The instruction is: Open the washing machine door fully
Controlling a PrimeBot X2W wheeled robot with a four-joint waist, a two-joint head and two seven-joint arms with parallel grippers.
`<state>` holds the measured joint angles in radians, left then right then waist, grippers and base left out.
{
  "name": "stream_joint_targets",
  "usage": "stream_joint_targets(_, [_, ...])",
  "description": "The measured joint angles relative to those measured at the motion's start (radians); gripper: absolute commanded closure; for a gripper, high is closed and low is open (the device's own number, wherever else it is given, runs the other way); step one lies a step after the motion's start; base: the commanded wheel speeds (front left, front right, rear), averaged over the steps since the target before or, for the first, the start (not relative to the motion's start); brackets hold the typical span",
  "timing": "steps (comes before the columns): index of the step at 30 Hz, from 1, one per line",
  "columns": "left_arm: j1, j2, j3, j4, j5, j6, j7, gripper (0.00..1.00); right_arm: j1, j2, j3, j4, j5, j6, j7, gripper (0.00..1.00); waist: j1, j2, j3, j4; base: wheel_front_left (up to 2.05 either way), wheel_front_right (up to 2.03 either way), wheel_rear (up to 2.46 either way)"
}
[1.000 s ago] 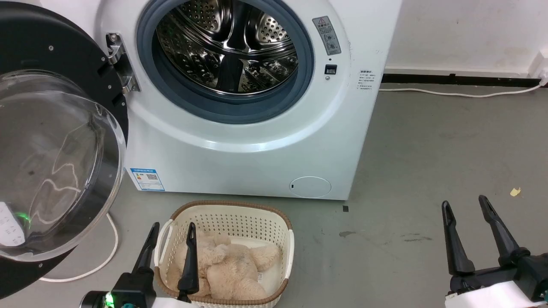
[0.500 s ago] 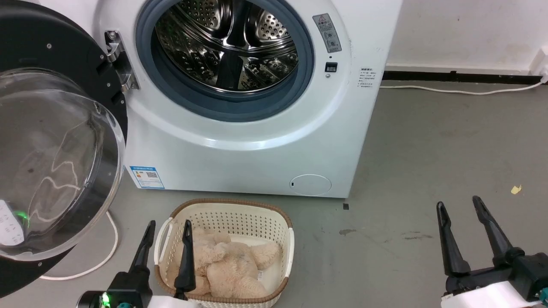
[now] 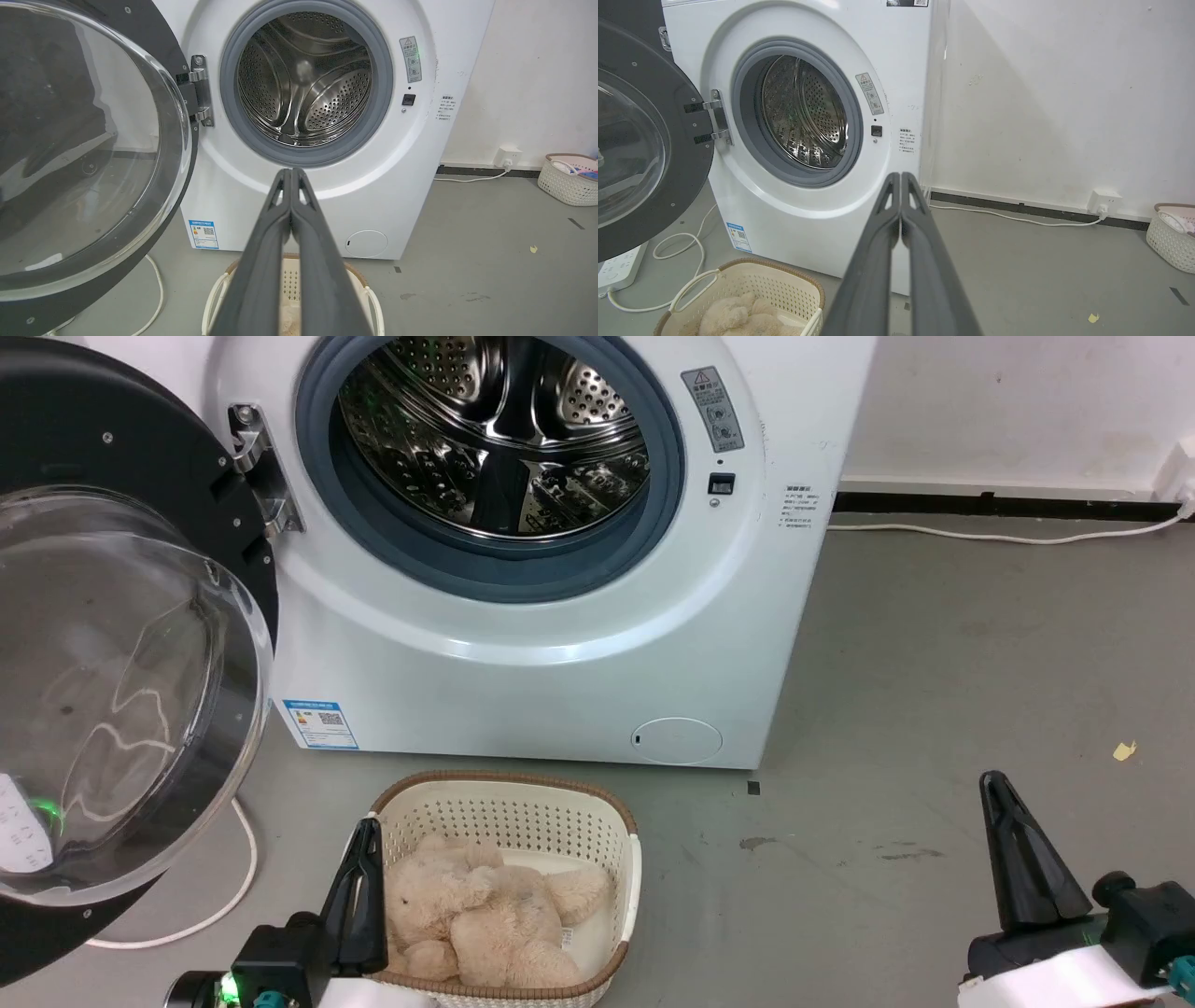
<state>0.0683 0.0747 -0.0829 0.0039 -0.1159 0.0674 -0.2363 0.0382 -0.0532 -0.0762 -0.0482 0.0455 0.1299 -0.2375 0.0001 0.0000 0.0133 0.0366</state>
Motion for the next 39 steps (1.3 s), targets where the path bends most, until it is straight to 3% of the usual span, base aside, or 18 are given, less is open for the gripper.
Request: stream_joint_targets(39, [-0.012,-0.004,0.030,0.000,0.037,-0.020,0.081,1.00,-0.003,0.000,0.026,0.014,-0.012,0.000,0.081,1.00,0.0000,0.0000,-0.005,-0.013,0.00,0.00,0.00])
